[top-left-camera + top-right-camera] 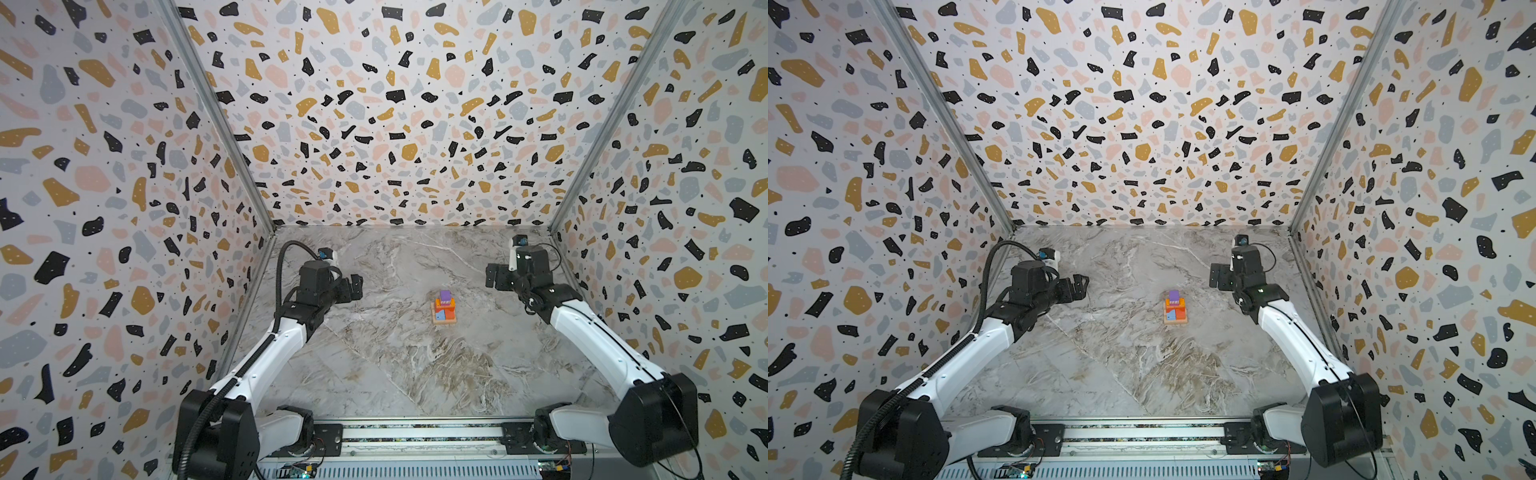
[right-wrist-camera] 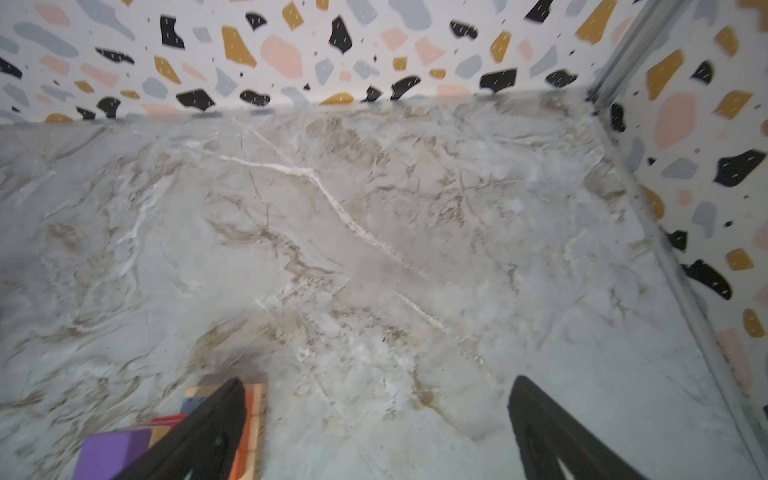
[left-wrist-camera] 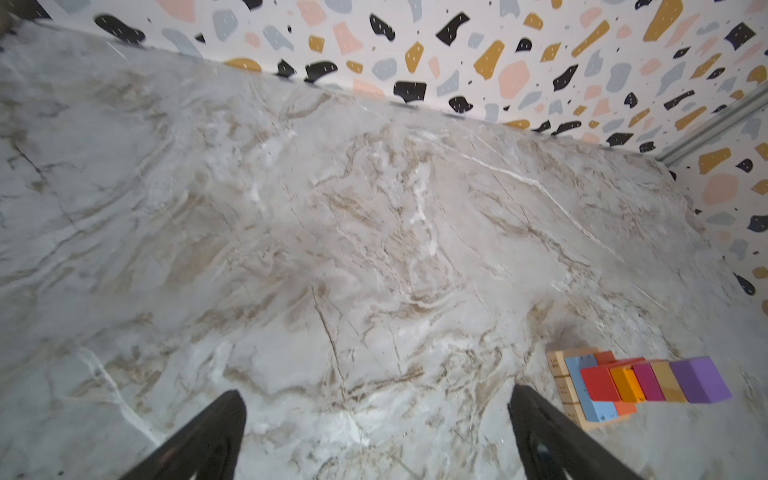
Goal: Build the wood block tower
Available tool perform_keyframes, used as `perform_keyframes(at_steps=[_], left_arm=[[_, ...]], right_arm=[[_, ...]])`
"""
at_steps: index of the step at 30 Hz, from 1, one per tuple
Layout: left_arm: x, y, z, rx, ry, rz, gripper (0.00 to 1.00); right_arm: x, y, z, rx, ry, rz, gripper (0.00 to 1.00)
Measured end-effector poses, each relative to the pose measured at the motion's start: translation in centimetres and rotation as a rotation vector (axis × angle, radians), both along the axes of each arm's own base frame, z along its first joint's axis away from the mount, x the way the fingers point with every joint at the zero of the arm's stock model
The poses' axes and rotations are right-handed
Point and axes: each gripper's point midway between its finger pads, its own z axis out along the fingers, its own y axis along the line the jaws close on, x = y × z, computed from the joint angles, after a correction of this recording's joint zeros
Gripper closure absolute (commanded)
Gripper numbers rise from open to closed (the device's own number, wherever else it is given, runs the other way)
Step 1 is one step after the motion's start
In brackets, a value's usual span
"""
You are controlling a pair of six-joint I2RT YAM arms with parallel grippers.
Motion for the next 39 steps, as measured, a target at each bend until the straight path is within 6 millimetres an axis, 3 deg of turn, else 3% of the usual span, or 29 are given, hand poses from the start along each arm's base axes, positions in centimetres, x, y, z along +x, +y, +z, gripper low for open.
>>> perform_keyframes(at_steps=[6, 14, 17, 22, 29, 33, 39], left_arm=[[0.8, 2.0, -0.3, 0.086, -0.129, 0.075, 0.0], [1.5, 6.7, -3.3, 0.299, -0.205, 0.193, 0.0], [0.5, 8.2, -5.5, 0.349, -0.212, 0.214, 0.0], [-1.4, 8.8, -8.3, 0.399, -0.225, 0.216, 0.0], [-2.9, 10.8, -7.8, 0.41, -0.339, 0.336, 0.0], [-2.7, 11.1, -8.5, 0.416, -0.336, 0.351, 0.0], [-2.4, 10.9, -7.0, 0.396, -0.4, 0.353, 0.0]], right_arm=[[-1.5, -2.7, -1.7, -0.015, -0.156, -0.036, 0.0], [-2.5, -3.3, -3.5, -0.004, -0.305, -0.035, 0.01], [-2.5, -3.9, -4.0, -0.02, -0.339, -0.061, 0.01], [-3.0, -6.5, -6.2, -0.057, -0.347, -0.139, 0.0], [-3.2, -7.6, -7.4, -0.076, -0.372, -0.17, 0.0], [-3.6, -7.7, -7.7, -0.079, -0.404, -0.17, 0.0], [-4.8, -7.5, -7.8, -0.097, -0.457, -0.145, 0.01]])
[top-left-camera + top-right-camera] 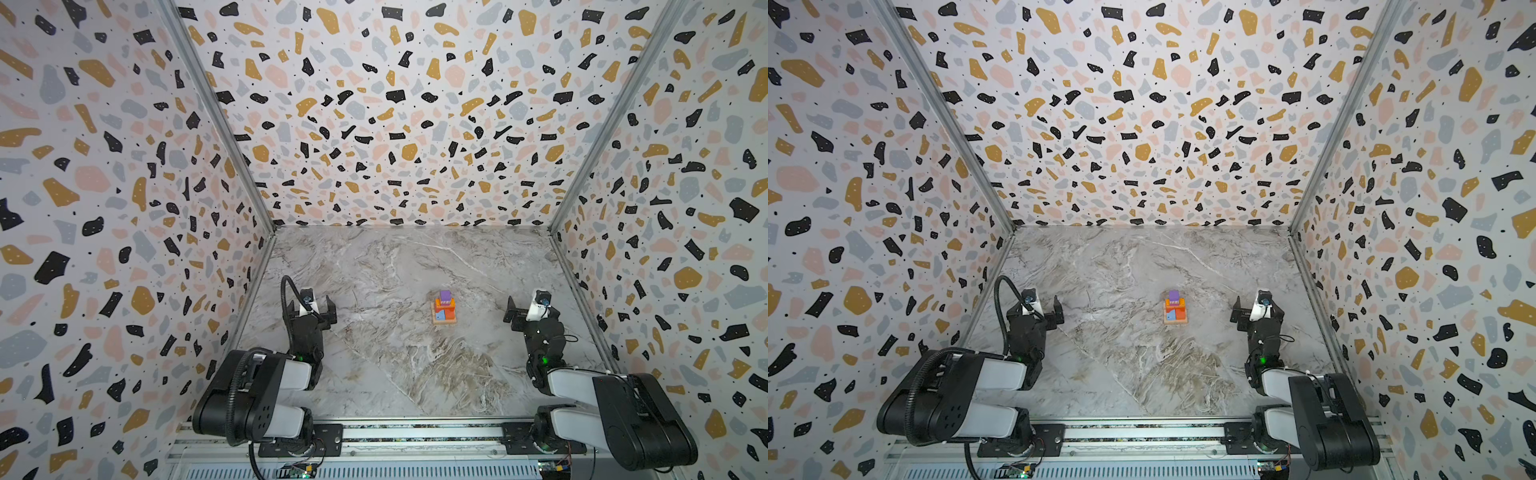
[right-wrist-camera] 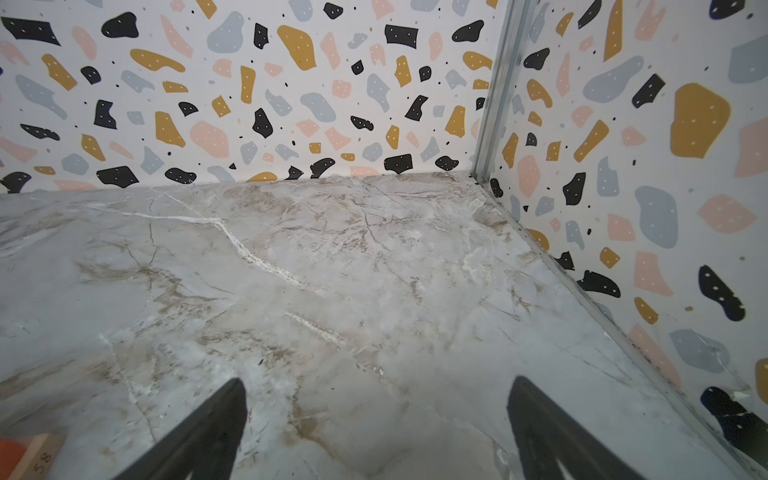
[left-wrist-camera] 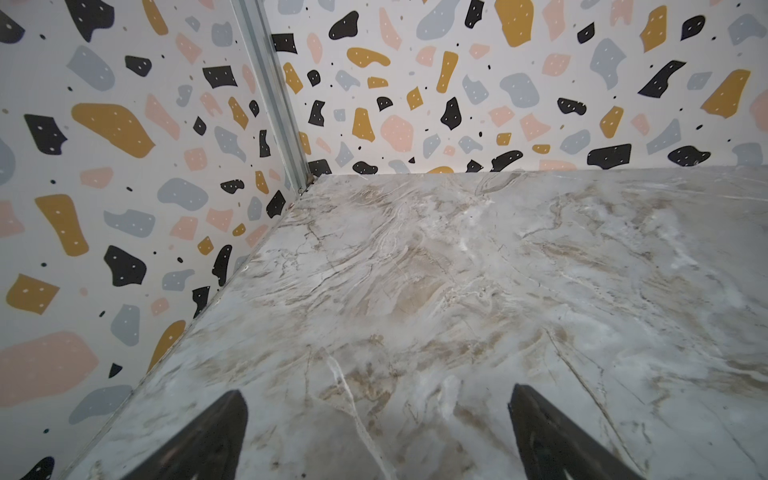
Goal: Build the wood block tower
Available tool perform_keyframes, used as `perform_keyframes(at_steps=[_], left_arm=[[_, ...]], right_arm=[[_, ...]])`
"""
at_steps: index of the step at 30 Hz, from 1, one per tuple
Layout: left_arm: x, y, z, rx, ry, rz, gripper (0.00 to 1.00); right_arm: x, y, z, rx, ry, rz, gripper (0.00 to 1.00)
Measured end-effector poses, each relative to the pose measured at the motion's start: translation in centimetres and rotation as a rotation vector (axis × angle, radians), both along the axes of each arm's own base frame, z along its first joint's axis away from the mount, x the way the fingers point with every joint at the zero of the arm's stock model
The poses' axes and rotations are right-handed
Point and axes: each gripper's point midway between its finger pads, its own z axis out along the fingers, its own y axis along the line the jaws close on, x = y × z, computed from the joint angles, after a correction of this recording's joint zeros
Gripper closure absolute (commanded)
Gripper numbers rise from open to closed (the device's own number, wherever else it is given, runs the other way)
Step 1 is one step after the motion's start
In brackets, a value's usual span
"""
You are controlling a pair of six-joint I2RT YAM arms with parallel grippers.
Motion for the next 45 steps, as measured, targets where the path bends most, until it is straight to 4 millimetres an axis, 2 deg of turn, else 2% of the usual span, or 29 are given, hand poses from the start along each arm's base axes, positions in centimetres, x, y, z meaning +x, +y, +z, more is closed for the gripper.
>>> perform_keyframes(at_steps=[2, 4, 6, 7, 10, 13, 20, 45], left_arm=[[0.0, 0.0, 0.2, -0.002, -0.008, 0.002, 0.0], [0.0, 0.3, 0.2, -0.004, -0.008, 0.017, 0.0], [-0.1, 0.8, 0.1, -0.012, -0.007, 0.041, 0.0], [-0.1, 1.1, 0.1, -0.016, -0.009, 0.054, 0.0], [-0.3, 2.0, 0.2, -0.031, -0.021, 0.102, 0.0], [-0.5, 2.5, 0.3, -0.041, -0.029, 0.135, 0.0], [-0.7, 2.9, 0.4, -0.045, -0.035, 0.166, 0.0], [-0.8, 3.0, 0.4, -0.04, -0.032, 0.177, 0.0]], right_arm=[[-0.6, 0.0, -0.4, -0.007, -0.031, 0.004, 0.01], [-0.9, 0.1, -2.3, -0.025, 0.006, 0.01, 0.01], [-0.5, 0.5, -4.0, -0.049, 0.067, 0.02, 0.01], [0.0, 0.7, -4.1, -0.054, 0.079, 0.024, 0.01], [2.8, 1.0, -1.4, -0.043, 0.016, 0.037, 0.01], [3.6, 0.6, -0.1, -0.037, -0.019, 0.031, 0.01], [3.0, 0.1, -1.4, -0.036, 0.026, 0.008, 0.01], [2.9, 0.2, -1.5, -0.042, 0.029, -0.009, 0.01]])
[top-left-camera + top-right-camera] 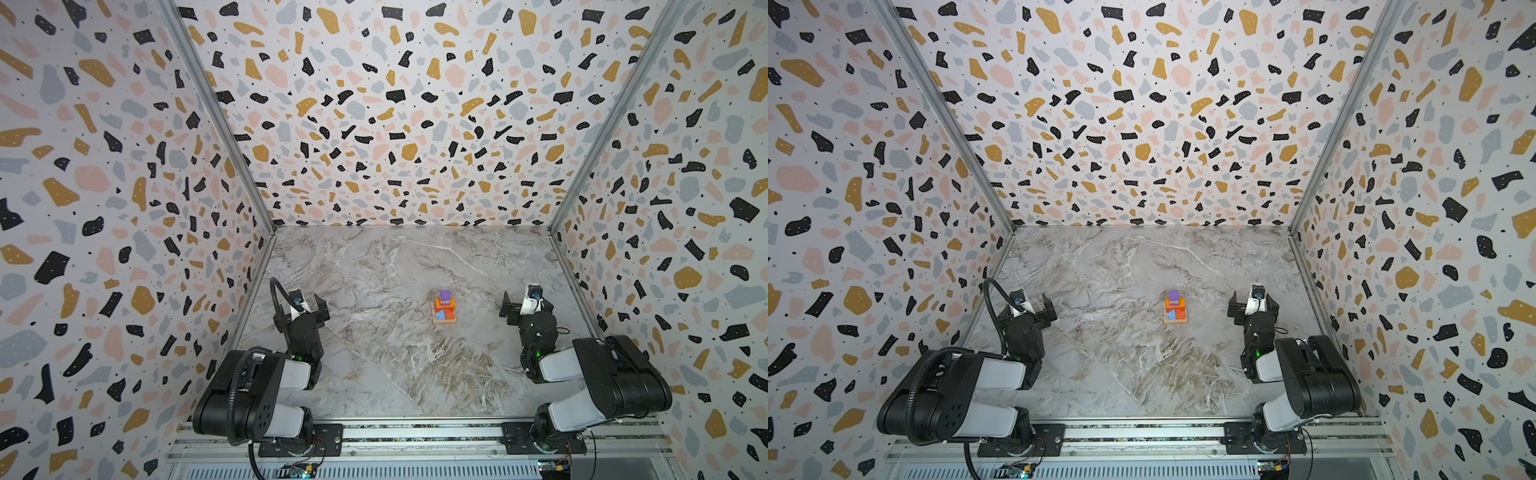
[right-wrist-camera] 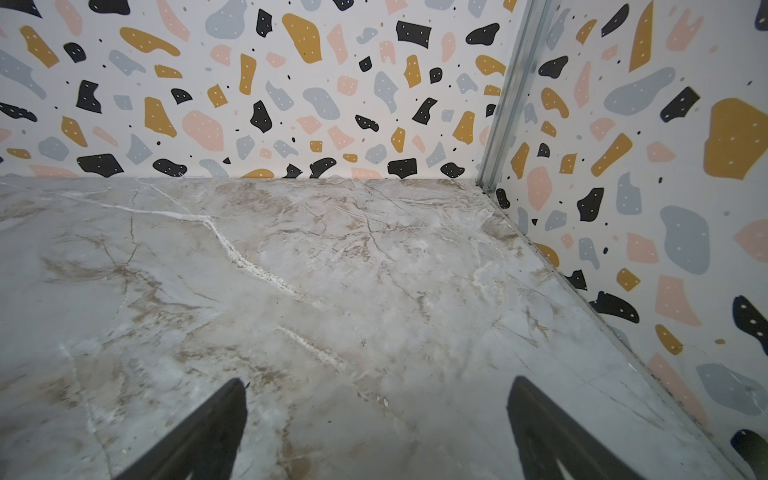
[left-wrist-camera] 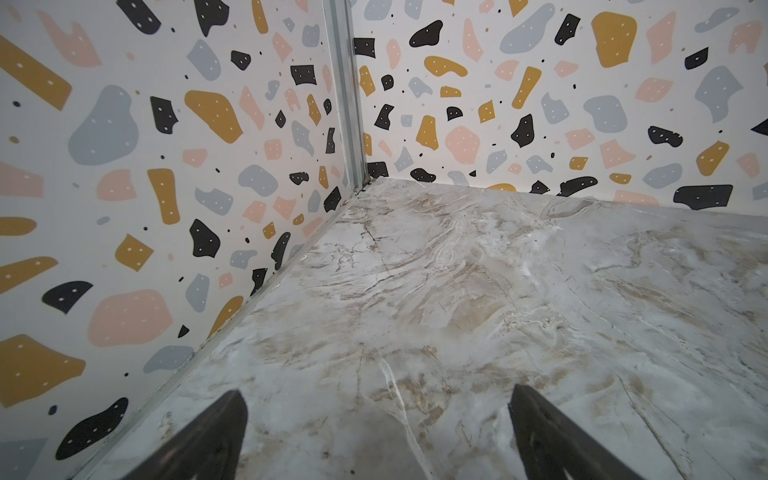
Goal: Build the wood block tower
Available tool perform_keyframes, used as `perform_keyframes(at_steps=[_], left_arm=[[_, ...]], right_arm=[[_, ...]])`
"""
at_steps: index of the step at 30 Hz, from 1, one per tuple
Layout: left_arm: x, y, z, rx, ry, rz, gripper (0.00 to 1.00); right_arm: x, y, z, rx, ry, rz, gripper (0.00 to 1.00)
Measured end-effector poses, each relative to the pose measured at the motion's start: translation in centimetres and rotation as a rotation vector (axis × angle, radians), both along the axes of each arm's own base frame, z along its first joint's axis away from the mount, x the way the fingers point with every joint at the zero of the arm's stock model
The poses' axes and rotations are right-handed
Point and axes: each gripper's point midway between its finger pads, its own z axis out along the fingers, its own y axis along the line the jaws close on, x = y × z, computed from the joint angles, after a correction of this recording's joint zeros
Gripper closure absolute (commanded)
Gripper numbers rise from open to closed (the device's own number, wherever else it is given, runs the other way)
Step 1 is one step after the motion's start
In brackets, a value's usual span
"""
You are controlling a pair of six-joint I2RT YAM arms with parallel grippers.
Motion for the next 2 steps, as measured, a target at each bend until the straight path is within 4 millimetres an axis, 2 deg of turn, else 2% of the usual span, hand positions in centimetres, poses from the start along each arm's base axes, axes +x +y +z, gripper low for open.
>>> perform_keyframes(at_steps=[2], left_arm=[[0.0, 0.01, 0.0, 0.0, 0.0, 0.001, 0.0]], right_arm=[[0.0, 0.01, 0.0, 0.0, 0.0, 0.0, 0.01]])
